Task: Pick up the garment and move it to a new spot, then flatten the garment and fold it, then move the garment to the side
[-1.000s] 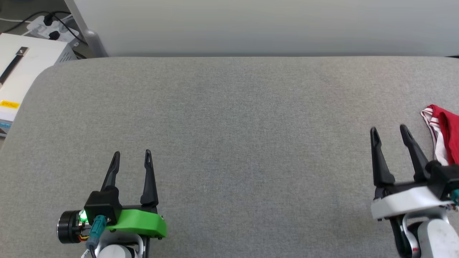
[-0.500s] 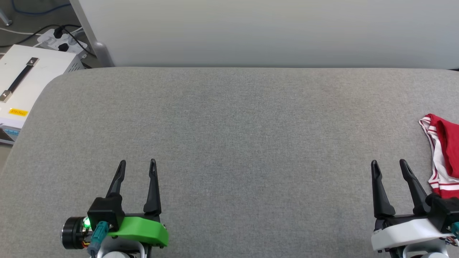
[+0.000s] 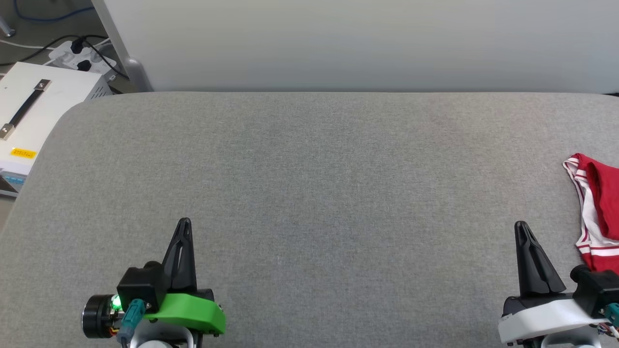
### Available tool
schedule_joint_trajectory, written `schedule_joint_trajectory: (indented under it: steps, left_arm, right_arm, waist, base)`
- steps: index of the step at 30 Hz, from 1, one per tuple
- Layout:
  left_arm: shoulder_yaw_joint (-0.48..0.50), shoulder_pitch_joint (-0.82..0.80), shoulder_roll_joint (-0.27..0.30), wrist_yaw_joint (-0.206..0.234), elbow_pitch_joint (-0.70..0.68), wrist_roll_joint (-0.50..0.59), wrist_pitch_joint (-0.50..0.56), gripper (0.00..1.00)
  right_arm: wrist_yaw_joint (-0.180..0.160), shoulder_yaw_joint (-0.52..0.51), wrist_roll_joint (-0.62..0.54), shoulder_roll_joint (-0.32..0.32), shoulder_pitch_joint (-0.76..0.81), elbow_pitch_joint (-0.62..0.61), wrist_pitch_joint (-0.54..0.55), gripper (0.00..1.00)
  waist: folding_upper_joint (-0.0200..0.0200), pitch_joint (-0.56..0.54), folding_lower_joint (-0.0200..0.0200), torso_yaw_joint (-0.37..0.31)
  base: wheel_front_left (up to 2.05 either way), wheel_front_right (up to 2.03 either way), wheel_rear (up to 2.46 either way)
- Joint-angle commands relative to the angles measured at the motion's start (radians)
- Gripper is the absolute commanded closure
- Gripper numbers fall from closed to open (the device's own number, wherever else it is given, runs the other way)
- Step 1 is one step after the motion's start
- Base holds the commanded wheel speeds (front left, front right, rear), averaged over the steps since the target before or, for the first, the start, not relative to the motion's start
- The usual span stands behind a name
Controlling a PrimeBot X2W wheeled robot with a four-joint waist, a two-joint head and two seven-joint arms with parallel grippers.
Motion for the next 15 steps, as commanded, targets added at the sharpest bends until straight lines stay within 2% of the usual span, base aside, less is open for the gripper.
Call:
schedule_joint_trajectory:
  steps: [1, 15]
  left_arm:
    - [0.001, 0.0, 0.0, 0.001, -0.002, 0.003, 0.006, 1.0]
    - [0.005, 0.0, -0.002, 0.004, -0.012, 0.017, 0.038, 1.0]
  right_arm:
    - [0.0, 0.001, -0.006, 0.001, -0.002, -0.001, 0.005, 1.0]
    - [0.0, 0.004, -0.031, 0.005, -0.012, -0.002, 0.037, 1.0]
  waist:
    - [0.0, -0.001, 0.0, 0.0]
    - [0.0, -0.008, 0.0, -0.003]
  base:
    - [0.0, 0.0, 0.0]
    - [0.0, 0.0, 0.0]
